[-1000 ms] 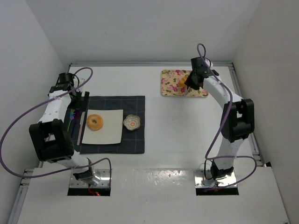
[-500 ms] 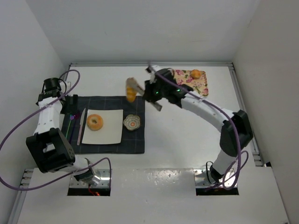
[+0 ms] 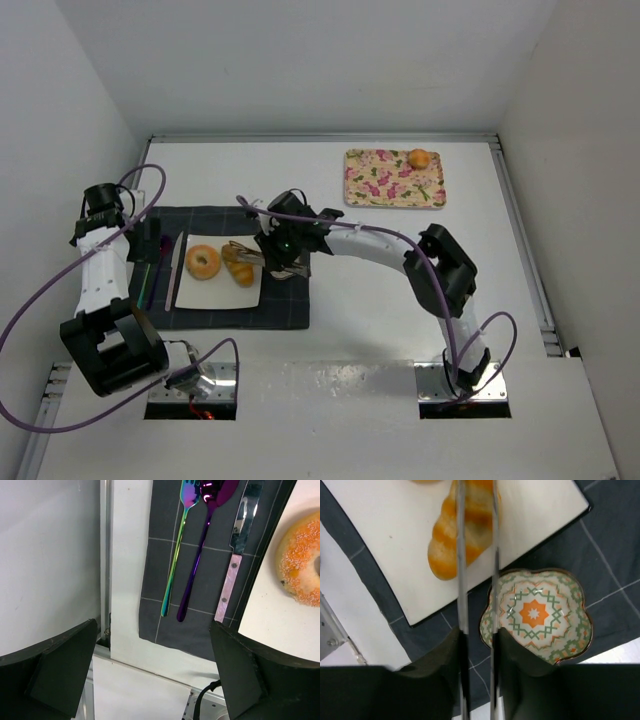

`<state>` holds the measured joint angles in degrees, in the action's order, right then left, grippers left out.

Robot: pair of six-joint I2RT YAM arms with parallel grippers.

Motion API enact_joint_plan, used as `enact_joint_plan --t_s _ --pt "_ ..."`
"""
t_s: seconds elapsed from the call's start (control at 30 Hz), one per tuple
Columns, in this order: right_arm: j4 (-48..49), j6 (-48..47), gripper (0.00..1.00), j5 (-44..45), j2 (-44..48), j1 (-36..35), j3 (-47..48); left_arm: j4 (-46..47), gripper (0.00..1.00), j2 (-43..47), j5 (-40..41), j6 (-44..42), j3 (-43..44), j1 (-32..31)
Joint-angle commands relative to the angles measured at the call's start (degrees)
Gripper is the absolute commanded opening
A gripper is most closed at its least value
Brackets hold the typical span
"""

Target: Place the bread

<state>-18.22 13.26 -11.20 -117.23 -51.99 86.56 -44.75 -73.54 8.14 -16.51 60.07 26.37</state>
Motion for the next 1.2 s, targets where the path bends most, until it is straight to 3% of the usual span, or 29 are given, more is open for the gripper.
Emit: enact_joint_plan --t_s 0.0,0.03,0.13,0.47,0.73,0.9,1.17 --pt "1.96 -1.48 0.34 -0.05 2.35 -0.57 4.49 -0.60 1.00 1.64 -0.58 -0.71 -0.31 0.70" --pt "1.96 -1.39 0.42 0.13 2.62 -0.48 4.58 -0.60 1.00 1.64 -0.58 -0.71 -0.31 0.70" --pt "2.48 -1.48 0.49 2.32 5.08 -0.40 3.70 -0.60 1.00 1.64 -1.11 -0.71 0.30 0.70" --pt "3.63 1.16 0.54 5.66 15.09 3.64 0.98 -1.13 1.00 1.12 -1.64 -0.71 1.36 0.70" --pt "-8.91 -1.12 0.54 15.65 18.09 24.09 3.16 -1.65 1.00 -0.03 -1.64 -0.10 3.47 0.70" --pt "-10.44 -0.34 0.55 17.18 17.92 35.00 1.15 -2.36 1.00 -2.66 -2.87 0.43 6.71 0.09" --pt "-11.84 0.54 0.56 18.93 7.21 43.19 6.06 -2.88 1.00 -8.02 -1.29 0.34 10.85 -0.97"
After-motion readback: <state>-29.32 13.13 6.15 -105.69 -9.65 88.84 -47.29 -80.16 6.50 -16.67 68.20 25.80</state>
